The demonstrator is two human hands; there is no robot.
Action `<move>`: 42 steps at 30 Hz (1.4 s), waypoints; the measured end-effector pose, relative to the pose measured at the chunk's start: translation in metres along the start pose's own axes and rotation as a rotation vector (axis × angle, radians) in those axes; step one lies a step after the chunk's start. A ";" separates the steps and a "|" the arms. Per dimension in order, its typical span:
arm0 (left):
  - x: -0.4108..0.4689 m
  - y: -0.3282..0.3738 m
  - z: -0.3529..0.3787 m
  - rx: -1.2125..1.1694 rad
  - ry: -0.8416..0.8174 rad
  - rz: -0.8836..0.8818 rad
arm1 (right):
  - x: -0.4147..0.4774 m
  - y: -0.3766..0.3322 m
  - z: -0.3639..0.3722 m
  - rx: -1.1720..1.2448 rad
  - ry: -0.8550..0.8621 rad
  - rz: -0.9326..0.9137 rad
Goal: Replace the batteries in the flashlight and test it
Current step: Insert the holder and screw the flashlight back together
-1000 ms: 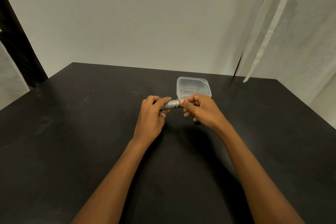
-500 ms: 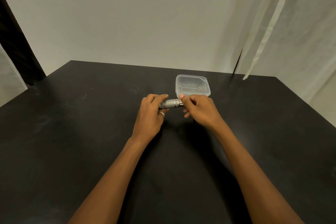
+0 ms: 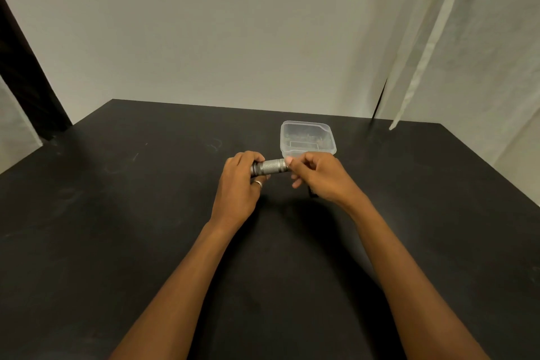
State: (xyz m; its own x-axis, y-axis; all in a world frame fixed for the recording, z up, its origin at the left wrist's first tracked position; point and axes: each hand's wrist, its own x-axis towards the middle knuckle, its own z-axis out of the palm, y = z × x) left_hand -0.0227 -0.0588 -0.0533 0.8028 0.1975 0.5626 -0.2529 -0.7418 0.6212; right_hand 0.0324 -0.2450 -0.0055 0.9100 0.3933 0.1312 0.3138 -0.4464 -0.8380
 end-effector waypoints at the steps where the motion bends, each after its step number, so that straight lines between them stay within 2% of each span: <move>1: 0.000 0.000 0.000 0.003 -0.001 0.007 | -0.001 -0.002 0.001 -0.035 0.021 0.018; 6: 0.000 -0.001 0.000 0.011 0.001 0.007 | -0.001 -0.005 0.001 -0.031 0.048 0.046; 11: 0.000 -0.003 0.001 0.012 0.009 0.011 | 0.003 0.004 -0.009 0.131 -0.109 -0.021; 21: 0.001 -0.003 0.002 0.024 0.006 0.034 | 0.000 -0.001 0.003 -0.046 0.052 0.039; 27: 0.000 -0.004 0.003 0.018 0.000 0.021 | 0.003 0.004 -0.007 0.116 -0.108 -0.030; 37: -0.001 -0.001 0.002 0.039 0.001 0.081 | -0.001 -0.002 0.004 -0.056 0.049 0.043; 42: 0.000 -0.001 0.001 0.025 0.004 0.072 | 0.001 0.000 -0.002 0.028 -0.012 0.031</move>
State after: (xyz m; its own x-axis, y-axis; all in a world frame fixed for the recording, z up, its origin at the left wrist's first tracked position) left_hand -0.0219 -0.0587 -0.0551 0.7808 0.1459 0.6076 -0.2962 -0.7697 0.5655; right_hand 0.0343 -0.2466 -0.0043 0.9159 0.3890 0.0989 0.2776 -0.4358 -0.8562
